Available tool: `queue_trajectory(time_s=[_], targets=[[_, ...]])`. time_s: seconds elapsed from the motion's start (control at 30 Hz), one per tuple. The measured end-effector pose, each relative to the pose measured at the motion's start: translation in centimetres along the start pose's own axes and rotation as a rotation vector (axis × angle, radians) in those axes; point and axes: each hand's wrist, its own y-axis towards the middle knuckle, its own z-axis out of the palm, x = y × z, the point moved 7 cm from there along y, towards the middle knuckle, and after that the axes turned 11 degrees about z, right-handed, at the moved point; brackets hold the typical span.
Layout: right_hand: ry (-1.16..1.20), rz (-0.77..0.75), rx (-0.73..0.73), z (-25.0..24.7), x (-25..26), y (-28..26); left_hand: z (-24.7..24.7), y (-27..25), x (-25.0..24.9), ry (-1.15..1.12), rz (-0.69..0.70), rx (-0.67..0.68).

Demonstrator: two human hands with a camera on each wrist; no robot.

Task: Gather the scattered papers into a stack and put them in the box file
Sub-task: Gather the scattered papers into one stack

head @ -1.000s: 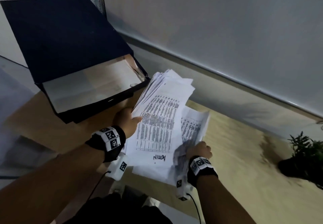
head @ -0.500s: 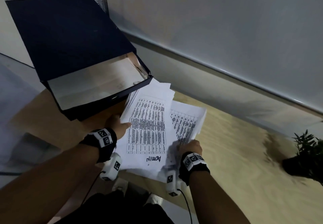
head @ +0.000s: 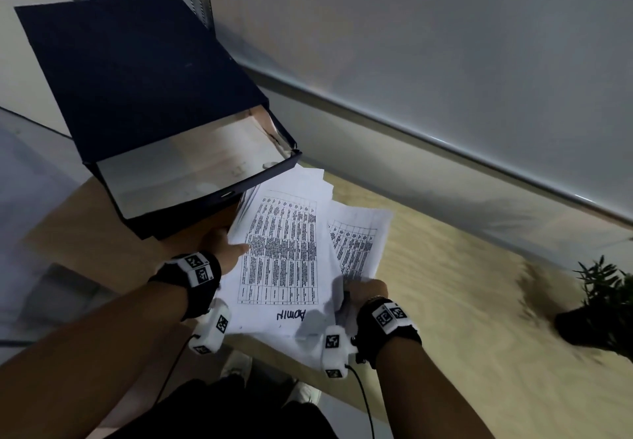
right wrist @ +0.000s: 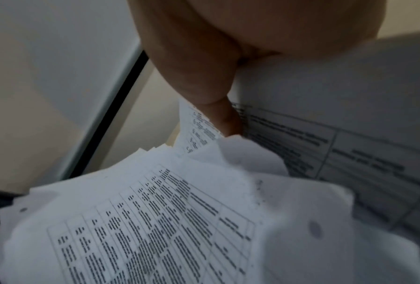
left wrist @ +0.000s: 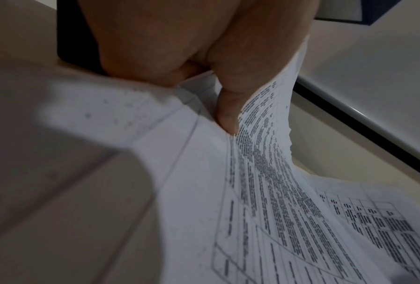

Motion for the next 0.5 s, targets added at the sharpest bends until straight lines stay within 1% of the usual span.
queue_trajectory(time_s=[0.07, 0.23, 0.37, 0.43, 0.5], targets=[[-0.028, -0.038, -0.013, 0.0, 0.2, 0.3, -0.1, -0.2, -0.1, 0.013, 0.009, -0.004], [-0.019, -0.124, -0.132, 0.3, 1.7, -1.4, 0.2, -0.7, -0.2, 0.028, 0.010, 0.001], [-0.003, -0.211, -0.113, 0.5, 3.6, -2.1, 0.3, -0.4, 0.0, 0.035, 0.003, 0.028], [-0.006, -0.227, -0.129, -0.7, 4.0, -2.3, -0.1, -0.2, 0.3, 0.046, -0.002, 0.027], [0.024, -0.274, -0.200, -3.4, 4.6, -3.4, -0.7, 0.4, 0.6, 0.066, 0.008, 0.008]])
